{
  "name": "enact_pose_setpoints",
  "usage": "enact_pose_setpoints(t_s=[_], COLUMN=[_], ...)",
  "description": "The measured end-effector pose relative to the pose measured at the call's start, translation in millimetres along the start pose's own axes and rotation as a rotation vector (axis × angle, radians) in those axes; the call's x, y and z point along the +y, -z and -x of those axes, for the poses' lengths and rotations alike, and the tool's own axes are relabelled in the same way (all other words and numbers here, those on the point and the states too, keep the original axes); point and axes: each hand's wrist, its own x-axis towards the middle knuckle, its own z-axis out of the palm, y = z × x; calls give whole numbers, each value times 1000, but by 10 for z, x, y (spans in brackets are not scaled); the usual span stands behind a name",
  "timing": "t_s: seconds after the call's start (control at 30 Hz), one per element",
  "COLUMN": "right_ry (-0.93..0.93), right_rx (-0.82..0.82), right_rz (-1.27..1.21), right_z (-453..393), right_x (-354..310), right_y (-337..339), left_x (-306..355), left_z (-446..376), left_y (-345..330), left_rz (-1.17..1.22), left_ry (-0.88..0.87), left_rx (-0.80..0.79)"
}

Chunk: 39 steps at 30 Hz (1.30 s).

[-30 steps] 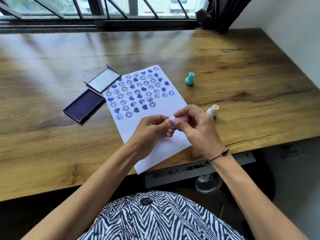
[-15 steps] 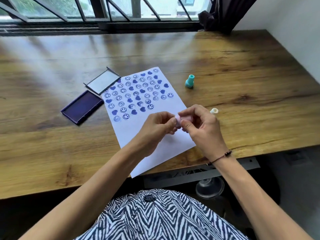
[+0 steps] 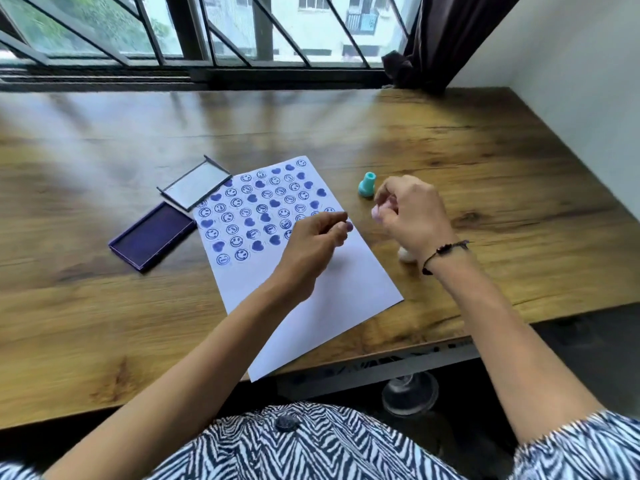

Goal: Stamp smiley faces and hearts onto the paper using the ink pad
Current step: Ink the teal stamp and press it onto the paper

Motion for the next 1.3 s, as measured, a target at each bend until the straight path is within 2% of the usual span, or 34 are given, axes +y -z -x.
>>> enact_pose_setpoints(t_s=[0.1, 0.23, 0.3, 0.43, 0.57, 0.63, 0.67, 0.7, 0.77, 0.83, 1.07, 1.2, 1.3], right_ry=[-9, -48, -75, -68, -36, -7, 7, 3, -42, -43, 21, 165, 315], right_rx=[-161, -311, -314, -170, -268, -219, -178, -163, -235, -310, -348, -381, -358], right_rz=[350, 471, 447, 408, 482, 409, 297, 133, -293, -553, -702, -689, -585], right_z=[-152, -203, -287, -613, -797, -782, -754, -703, -523, -343, -53, 71, 0], right_x=[96, 138, 126, 11, -96, -133, -164, -218, -402, -597, -1071, -1412, -1674], right_y=[-31, -89, -47, -63, -267, -312, -324, -335, -335, -377, -681, -848, -880], left_x=[-14, -16, -2, 26, 50, 58, 60, 61, 59, 60, 54, -16, -105], left_z=[-35, -52, -71, -101, -100, -99, -95, -91, -67, -16, 339, 552, 708], left_y=[5, 63, 111, 182, 279, 368, 419, 468, 560, 678, 1152, 1441, 1623], left_rz=[4, 21, 36, 38, 55, 62, 70, 80, 97, 93, -10, 189, 300], left_ry=[10, 10, 10, 1, -14, -21, -25, -30, -31, -41, -165, -126, -92], left_rx=[-18, -27, -20, -3, 8, 31, 51, 76, 128, 178, 270, 356, 497])
